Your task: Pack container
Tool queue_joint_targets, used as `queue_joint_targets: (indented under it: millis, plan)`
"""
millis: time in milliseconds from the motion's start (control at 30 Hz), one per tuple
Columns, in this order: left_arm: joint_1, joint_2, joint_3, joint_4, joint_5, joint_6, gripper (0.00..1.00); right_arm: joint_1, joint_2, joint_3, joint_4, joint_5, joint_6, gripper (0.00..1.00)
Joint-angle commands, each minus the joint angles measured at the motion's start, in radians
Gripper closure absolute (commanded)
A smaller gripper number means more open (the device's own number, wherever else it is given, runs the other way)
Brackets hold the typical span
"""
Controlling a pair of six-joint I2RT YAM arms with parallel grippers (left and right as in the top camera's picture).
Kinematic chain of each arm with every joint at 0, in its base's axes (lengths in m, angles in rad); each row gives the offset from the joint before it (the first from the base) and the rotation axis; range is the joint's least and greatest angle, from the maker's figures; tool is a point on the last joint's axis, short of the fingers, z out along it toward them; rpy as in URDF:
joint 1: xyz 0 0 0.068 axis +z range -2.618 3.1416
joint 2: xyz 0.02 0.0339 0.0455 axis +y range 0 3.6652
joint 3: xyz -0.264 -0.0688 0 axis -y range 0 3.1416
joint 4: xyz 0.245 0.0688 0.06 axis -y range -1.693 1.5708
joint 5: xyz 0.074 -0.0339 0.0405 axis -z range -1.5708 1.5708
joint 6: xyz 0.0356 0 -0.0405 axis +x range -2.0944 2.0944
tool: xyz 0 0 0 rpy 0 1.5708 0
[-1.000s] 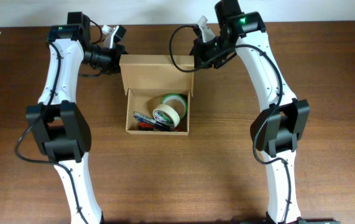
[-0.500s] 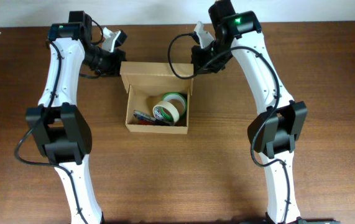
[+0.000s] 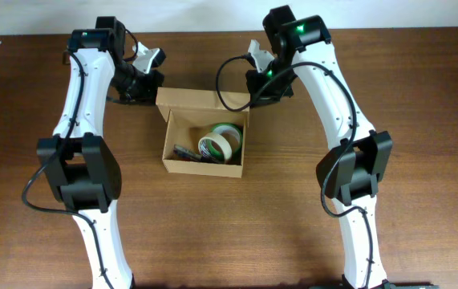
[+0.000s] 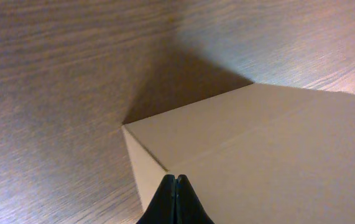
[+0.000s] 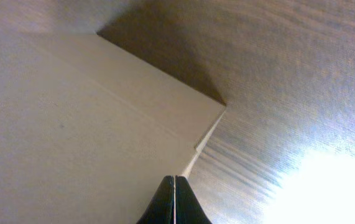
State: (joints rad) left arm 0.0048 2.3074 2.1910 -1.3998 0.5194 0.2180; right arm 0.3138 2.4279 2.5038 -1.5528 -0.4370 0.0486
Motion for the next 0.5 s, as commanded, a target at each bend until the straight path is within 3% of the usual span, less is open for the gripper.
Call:
queue_joint_targets:
  millis: [0,267,467]
  plan:
    - [-0.018,-0.042,0.017,-0.020,-0.084,0.008,0.98,0.022,-0.042,0.021,-0.037,0.063,-0.010,0.96]
    - [-0.018,-0.042,0.017,-0.041,-0.189,0.008,0.98,0.022,-0.043,0.022,-0.112,0.145,-0.011,0.96]
    - [-0.018,-0.043,0.017,-0.006,-0.187,-0.005,0.98,0.020,-0.044,0.068,-0.084,0.146,-0.016,0.96]
